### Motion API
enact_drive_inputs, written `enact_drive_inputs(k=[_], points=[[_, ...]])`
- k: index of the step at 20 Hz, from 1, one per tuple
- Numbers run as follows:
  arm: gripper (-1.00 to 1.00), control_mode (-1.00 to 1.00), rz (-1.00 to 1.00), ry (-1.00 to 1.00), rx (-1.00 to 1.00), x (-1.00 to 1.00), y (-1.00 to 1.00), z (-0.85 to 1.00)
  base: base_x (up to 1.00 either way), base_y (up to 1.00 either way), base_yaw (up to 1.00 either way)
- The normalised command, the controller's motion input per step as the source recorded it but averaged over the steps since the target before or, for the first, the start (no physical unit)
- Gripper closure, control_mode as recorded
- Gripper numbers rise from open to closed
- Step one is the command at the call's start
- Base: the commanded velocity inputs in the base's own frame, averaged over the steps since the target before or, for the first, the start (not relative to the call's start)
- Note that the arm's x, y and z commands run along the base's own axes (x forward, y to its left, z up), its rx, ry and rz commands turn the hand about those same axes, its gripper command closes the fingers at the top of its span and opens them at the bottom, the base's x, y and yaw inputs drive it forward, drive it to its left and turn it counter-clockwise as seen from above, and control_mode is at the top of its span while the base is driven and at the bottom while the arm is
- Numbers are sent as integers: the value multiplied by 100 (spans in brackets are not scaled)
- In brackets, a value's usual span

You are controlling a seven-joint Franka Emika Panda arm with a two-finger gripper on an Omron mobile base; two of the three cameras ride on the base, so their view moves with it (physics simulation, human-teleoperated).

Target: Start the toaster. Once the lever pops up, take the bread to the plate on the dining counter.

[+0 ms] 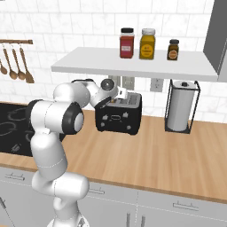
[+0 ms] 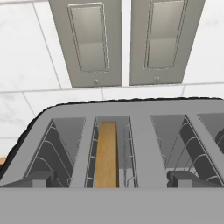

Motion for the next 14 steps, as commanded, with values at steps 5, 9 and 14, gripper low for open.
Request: enact_drive_inputs(k=[5, 9, 14], points=[[-100, -100, 0, 0, 0, 0, 0, 0, 0, 0, 0], [-100, -100, 0, 0, 0, 0, 0, 0, 0, 0, 0], [-100, -100, 0, 0, 0, 0, 0, 0, 0, 0, 0]])
